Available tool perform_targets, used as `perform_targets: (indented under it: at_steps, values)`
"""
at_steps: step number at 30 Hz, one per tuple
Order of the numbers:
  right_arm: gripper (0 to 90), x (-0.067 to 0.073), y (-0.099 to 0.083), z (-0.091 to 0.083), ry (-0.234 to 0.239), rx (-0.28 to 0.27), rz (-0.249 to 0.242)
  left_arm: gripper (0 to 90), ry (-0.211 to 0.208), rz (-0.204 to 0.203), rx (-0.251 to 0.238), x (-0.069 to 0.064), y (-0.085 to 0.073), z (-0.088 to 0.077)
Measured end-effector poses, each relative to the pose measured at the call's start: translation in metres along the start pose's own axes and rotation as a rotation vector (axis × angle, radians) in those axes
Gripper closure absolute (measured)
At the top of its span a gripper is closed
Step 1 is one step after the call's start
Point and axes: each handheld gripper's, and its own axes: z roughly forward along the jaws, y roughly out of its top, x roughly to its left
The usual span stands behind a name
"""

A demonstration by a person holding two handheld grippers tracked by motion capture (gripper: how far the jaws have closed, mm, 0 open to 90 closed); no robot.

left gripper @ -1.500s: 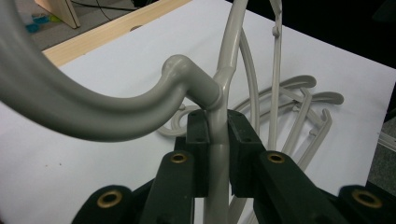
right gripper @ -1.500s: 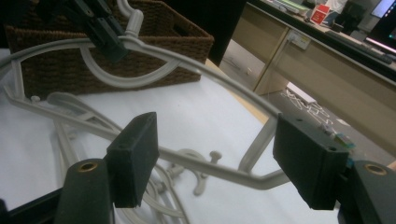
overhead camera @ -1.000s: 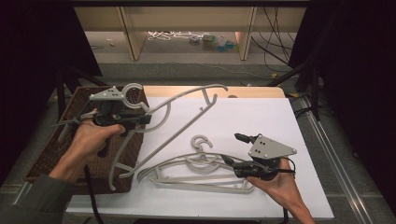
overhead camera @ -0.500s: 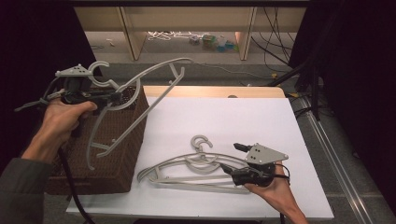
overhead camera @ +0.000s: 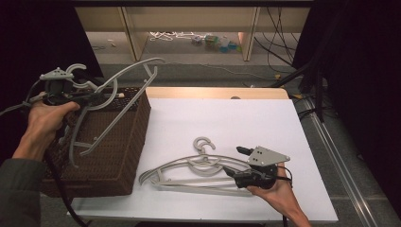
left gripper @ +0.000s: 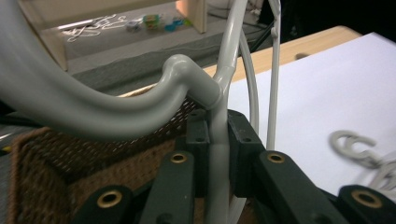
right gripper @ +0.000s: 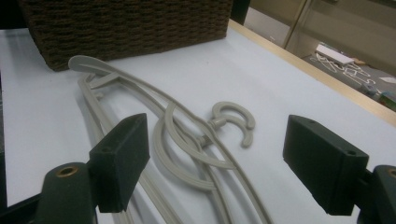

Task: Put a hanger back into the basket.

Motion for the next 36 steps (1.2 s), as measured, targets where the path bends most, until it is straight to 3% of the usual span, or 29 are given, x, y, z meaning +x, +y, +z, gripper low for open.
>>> perform_targets:
  at_steps: [2, 5, 15, 19, 21, 24, 31, 36]
  values:
    - [23.6, 0.000, 0.000, 0.002, -0.008, -0.009, 0.000, 80.8, 0.010, -0.013, 0.007, 0.006, -0.007, 0.001]
    - [23.6, 0.001, -0.001, 0.002, -0.004, -0.006, 0.000, 80.8, 0.057, -0.018, 0.021, 0.016, -0.014, 0.000]
    - [23.2, -0.004, -0.005, 0.003, -0.015, -0.002, 0.011, 80.9, 0.082, 0.010, 0.009, 0.031, -0.037, -0.002]
    - [23.2, -0.004, -0.005, 0.002, -0.018, -0.007, 0.011, 80.8, 0.106, 0.052, 0.059, 0.040, -0.053, -0.003]
    - [23.0, -0.005, -0.005, 0.002, -0.020, -0.008, 0.017, 80.8, 0.113, 0.029, 0.047, 0.043, -0.059, -0.003]
    - [23.0, -0.005, -0.005, 0.002, -0.009, 0.002, 0.018, 80.8, 0.123, 0.028, 0.053, 0.047, -0.065, -0.003]
    - [22.8, -0.004, -0.007, 0.005, -0.011, 0.004, 0.018, 80.8, 0.135, 0.037, 0.118, 0.056, -0.079, 0.000]
    - [22.6, -0.005, -0.008, 0.005, 0.000, 0.017, 0.024, 80.8, 0.115, 0.035, 0.169, 0.056, -0.087, 0.007]
